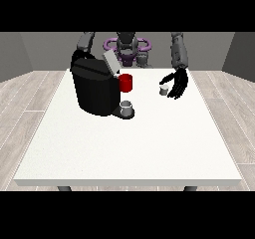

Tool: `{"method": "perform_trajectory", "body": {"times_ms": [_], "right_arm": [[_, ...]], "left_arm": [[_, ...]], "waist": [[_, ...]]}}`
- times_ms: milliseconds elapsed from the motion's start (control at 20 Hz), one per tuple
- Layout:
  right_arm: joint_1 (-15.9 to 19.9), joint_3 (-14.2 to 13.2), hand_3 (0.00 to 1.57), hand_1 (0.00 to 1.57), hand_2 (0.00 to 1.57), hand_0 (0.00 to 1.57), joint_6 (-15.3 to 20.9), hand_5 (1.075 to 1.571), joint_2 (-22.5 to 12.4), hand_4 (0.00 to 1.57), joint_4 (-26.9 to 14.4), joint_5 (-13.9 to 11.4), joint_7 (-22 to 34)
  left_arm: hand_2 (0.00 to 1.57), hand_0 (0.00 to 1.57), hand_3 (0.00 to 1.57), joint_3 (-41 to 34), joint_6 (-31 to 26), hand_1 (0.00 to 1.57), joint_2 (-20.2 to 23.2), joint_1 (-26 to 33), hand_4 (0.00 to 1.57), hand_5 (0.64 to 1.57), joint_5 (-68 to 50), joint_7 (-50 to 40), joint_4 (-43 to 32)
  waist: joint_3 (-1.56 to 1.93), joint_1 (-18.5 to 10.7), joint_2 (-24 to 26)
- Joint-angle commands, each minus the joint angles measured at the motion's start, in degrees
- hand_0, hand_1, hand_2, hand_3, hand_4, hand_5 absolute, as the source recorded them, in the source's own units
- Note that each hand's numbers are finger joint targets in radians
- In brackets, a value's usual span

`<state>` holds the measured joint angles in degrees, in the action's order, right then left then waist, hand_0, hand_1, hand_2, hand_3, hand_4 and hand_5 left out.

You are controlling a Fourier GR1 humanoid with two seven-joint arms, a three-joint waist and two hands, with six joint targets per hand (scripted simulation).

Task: Insert the coffee pod into the coffee machine and close the lid

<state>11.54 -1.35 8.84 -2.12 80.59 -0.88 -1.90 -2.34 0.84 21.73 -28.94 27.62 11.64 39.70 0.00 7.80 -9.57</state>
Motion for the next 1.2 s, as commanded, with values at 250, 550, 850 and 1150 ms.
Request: {"method": "perform_trajectory", "body": {"times_ms": [250,550,850,1150], "right_arm": [[0.93,-0.07,0.0,0.0,0.0,0.0,2.15,1.571,1.13,0.51,-1.09,-0.79,0.82],[1.93,1.29,0.0,0.0,0.0,0.0,1.45,1.571,2.06,0.52,3.79,1.1,1.66],[-0.27,-1.15,0.0,0.0,0.0,0.0,-0.62,1.571,0.12,0.4,-1.57,2.11,-1.78],[1.25,-2.79,0.0,0.0,0.0,0.0,-0.11,1.571,0.01,0.44,-5.93,3.11,0.03]], "left_arm": [[0.97,0.82,0.74,-0.05,7.81,0.82,-3.14,-3.29,0.39,1.571,4.54,1.43,-4.43],[1.01,0.9,0.78,-0.19,10.28,0.9,1.3,-3.77,0.31,1.571,7.8,5.72,-8.95],[1.4,1.27,1.36,1.17,8.96,1.27,-1.17,-3.97,0.51,1.571,8.96,8.06,-7.28],[1.42,1.4,1.36,1.17,1.24,1.4,-0.62,-10.1,0.6,1.571,7.71,6.35,-3.67]], "waist": [[-0.02,-0.08,0.45],[-0.06,3.07,-2.93],[-0.02,0.05,0.1],[0.0,-0.91,3.12]]}}
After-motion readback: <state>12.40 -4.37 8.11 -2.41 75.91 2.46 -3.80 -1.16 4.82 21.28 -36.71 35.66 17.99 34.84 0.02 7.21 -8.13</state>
